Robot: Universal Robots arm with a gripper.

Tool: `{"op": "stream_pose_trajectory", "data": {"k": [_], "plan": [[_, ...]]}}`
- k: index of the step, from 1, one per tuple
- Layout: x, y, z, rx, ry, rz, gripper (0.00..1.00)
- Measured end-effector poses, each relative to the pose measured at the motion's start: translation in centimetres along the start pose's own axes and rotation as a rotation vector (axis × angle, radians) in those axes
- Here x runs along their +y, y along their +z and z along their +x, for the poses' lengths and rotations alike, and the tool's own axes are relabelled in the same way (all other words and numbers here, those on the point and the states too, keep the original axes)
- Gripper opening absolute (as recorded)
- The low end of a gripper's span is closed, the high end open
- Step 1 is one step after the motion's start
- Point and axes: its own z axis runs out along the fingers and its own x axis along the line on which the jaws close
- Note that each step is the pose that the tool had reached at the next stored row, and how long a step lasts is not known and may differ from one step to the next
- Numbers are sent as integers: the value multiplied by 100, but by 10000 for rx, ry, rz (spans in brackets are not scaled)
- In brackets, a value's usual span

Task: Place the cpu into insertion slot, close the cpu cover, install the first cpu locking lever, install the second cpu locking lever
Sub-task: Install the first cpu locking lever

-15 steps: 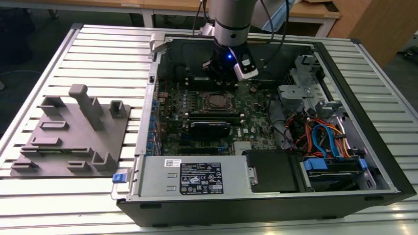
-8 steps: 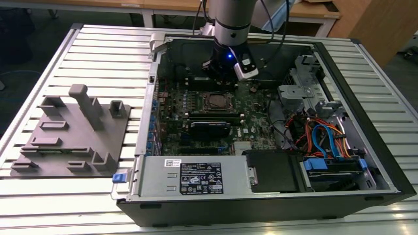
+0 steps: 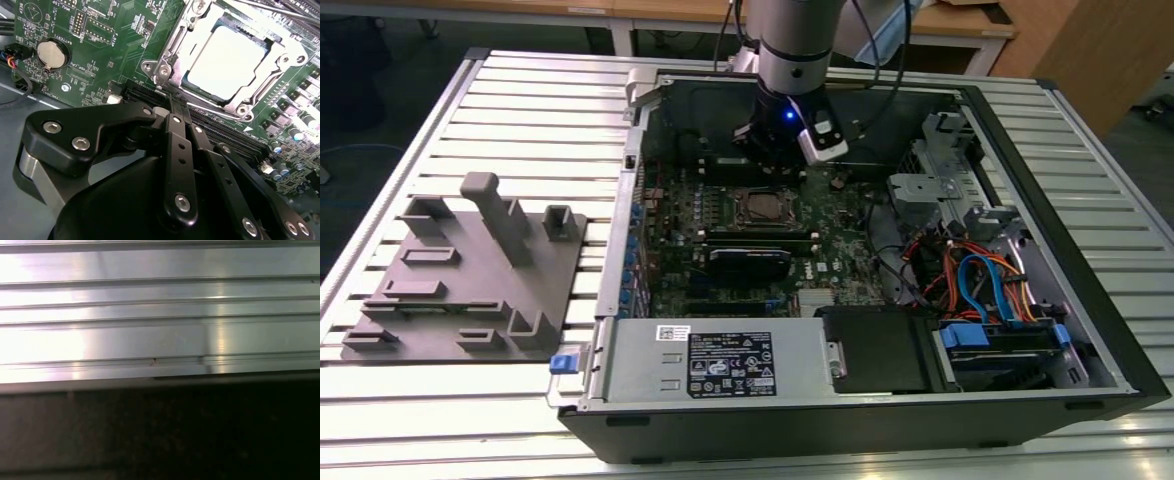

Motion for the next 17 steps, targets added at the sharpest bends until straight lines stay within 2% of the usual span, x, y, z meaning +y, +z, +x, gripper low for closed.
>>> {"op": "stream_pose_trajectory", "data": {"k": [9,17], "plan": [[-4,22,-1,-5,-2,84,11],[-3,0,-2,-6,-2,87,11]]}}
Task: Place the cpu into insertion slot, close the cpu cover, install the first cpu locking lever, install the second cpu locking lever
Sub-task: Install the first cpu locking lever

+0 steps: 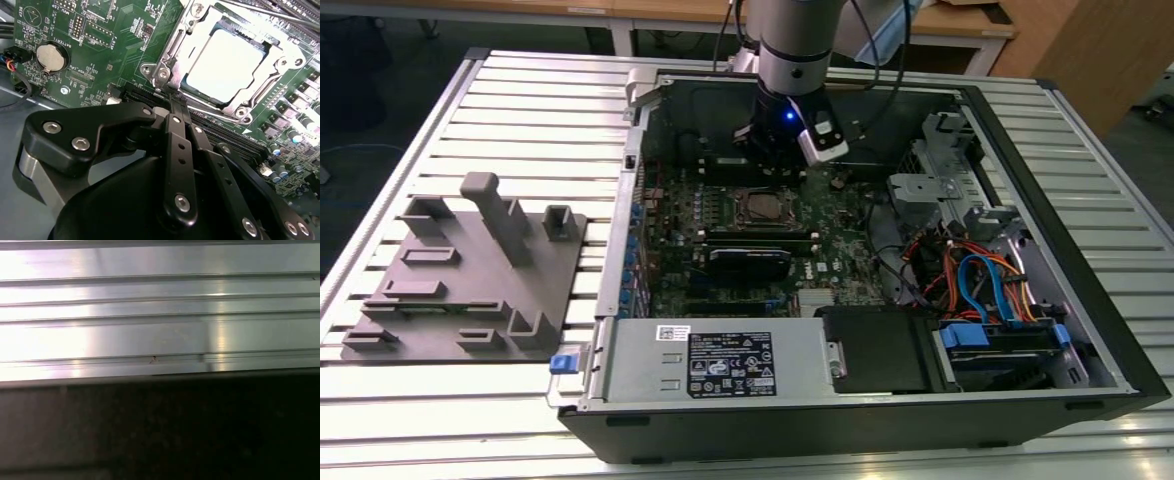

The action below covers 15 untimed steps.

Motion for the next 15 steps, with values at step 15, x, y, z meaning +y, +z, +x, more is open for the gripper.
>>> {"op": "stream_pose_trajectory", "data": {"k": [15], "plan": [[-4,16,0,-16,-10,276,11]]}}
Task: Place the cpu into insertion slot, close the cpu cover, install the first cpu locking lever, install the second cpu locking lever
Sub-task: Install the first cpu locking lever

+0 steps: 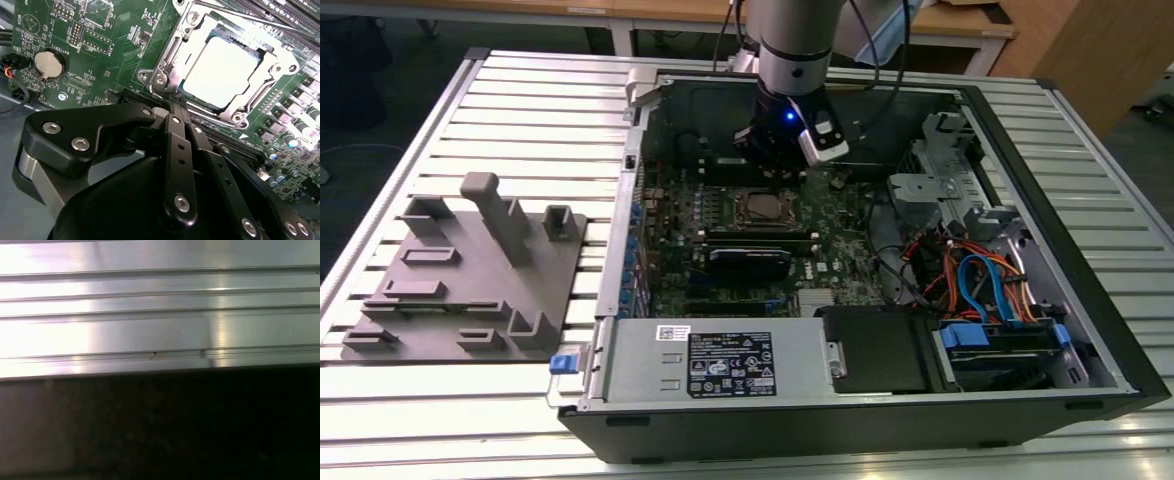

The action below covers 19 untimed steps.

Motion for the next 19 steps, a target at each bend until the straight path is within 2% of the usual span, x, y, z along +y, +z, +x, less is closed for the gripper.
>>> {"op": "stream_pose_trajectory", "data": {"k": [6,10,12,16,19], "plan": [[-1,13,1,1,0,21,11],[-2,27,1,2,2,7,11],[-1,30,0,4,3,-49,11],[-2,30,0,17,9,-249,11],[1,25,-1,14,11,-281,11]]}}
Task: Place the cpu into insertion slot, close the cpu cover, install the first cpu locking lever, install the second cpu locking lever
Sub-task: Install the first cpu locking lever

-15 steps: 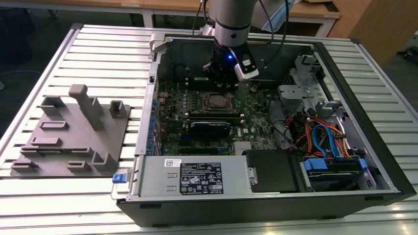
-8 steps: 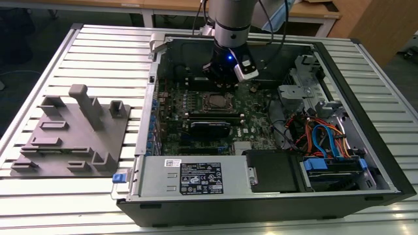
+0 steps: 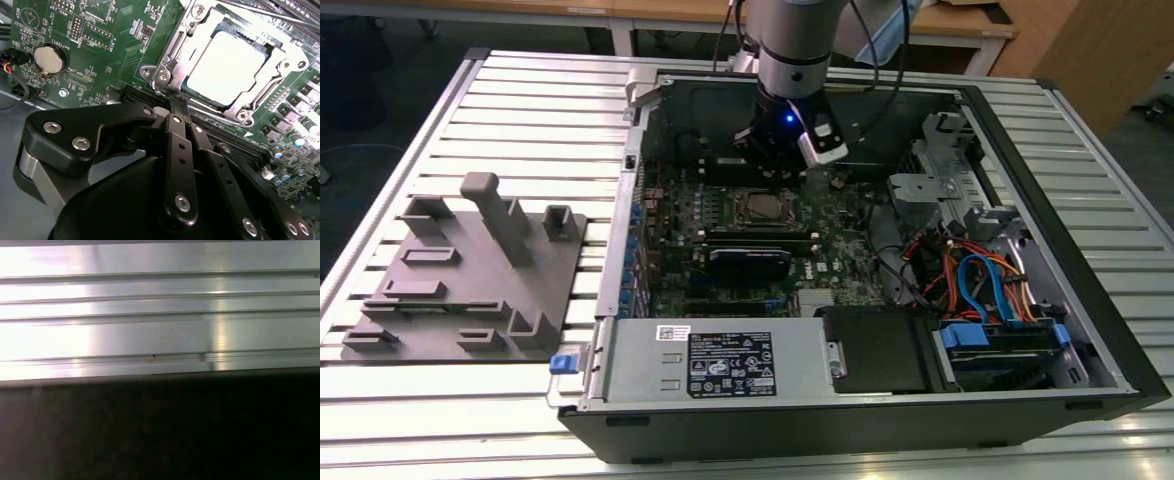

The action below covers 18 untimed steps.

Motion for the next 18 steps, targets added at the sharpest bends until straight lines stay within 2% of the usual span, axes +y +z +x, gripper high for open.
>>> {"op": "stream_pose_trajectory", "data": {"k": [8,11,18], "plan": [[4,-83,-2,4,-1,8,11],[1,-87,-3,4,-3,7,11],[-53,-91,-6,3,-1,8,11]]}}
